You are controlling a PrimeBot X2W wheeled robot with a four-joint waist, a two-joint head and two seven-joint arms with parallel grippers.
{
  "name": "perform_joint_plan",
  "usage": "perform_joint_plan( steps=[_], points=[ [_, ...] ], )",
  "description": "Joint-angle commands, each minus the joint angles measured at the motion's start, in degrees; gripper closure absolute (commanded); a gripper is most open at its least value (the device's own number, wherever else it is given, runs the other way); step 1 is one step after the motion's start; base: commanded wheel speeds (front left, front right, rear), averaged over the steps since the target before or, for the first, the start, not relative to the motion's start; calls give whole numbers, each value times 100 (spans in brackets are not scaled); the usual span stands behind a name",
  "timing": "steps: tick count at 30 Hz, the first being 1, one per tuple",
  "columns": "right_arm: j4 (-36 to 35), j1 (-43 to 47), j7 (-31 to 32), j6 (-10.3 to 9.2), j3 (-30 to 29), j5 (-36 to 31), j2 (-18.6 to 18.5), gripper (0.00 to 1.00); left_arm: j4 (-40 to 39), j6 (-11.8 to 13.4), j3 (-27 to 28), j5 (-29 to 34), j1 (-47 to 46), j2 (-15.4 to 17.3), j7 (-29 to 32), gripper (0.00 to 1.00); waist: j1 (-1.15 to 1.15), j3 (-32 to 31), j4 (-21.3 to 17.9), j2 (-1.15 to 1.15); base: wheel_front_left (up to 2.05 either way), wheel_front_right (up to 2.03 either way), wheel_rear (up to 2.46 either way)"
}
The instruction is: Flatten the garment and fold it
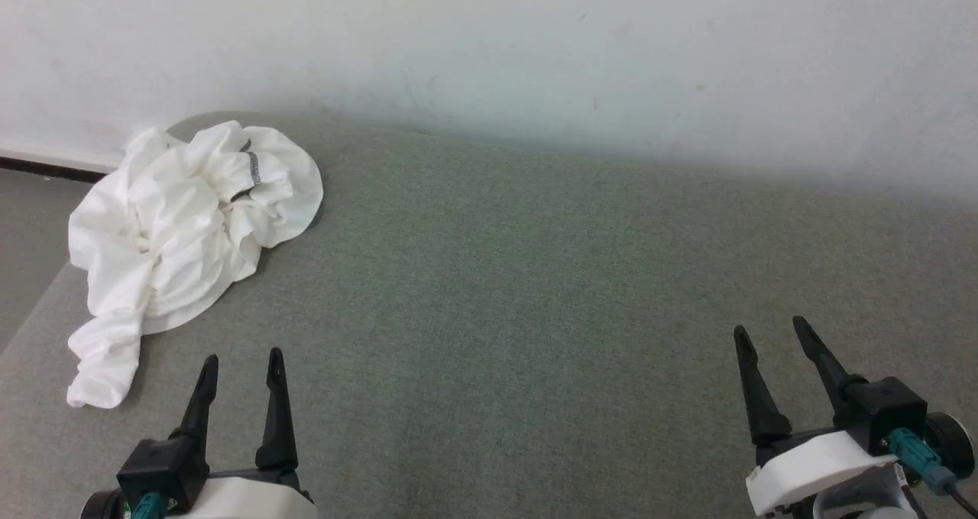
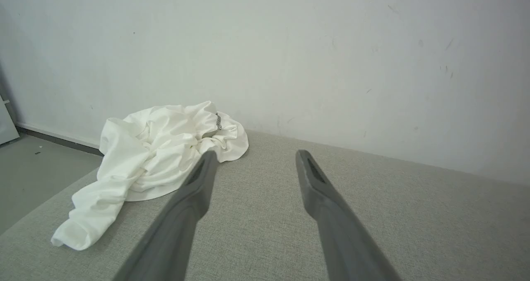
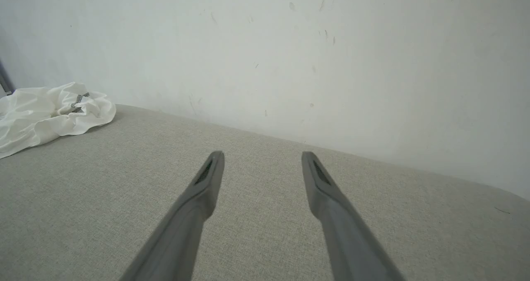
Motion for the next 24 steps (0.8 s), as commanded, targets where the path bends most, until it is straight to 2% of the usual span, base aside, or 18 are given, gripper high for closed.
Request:
perform_joint_plan(
  steps=[1, 24],
  points=[
    [29, -16, -68, -4, 26, 46, 10, 0, -52, 51, 31, -82, 82, -13, -66, 0, 0, 14, 142, 0, 0, 0, 0],
    [179, -71, -245, -4, 201, 98, 14, 0, -164, 158, 117, -364, 332, -17, -329, 0, 0, -4, 998, 0, 0, 0, 0]
  ],
)
